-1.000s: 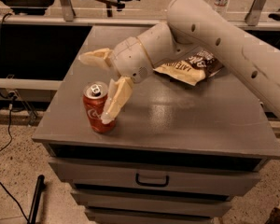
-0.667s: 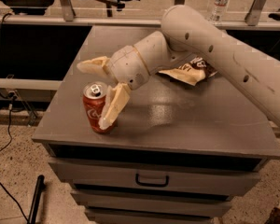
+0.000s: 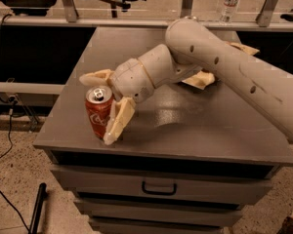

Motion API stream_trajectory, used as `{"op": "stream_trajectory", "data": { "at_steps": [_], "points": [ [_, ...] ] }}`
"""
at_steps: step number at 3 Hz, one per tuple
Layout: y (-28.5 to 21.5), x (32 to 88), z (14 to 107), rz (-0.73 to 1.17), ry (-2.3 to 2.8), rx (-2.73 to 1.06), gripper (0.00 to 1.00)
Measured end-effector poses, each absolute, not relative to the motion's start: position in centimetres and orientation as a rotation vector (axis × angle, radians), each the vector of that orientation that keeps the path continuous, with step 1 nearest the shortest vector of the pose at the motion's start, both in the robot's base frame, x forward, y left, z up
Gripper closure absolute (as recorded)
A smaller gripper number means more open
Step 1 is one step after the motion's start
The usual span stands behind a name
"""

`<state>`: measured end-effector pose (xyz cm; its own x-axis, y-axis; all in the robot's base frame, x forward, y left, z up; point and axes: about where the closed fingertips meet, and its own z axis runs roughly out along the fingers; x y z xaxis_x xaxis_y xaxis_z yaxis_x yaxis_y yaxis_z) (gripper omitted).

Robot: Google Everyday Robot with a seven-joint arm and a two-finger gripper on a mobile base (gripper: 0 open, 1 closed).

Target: Pick coke can

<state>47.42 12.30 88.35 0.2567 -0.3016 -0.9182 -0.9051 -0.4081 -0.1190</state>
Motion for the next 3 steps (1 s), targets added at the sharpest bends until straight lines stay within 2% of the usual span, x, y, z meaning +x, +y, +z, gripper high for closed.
{"op": "stream_trajectory", "data": {
  "at_steps": [3],
  "points": [
    [11.1,48.7,85.7,1.167,1.082,-1.772,0.00]
  ]
}}
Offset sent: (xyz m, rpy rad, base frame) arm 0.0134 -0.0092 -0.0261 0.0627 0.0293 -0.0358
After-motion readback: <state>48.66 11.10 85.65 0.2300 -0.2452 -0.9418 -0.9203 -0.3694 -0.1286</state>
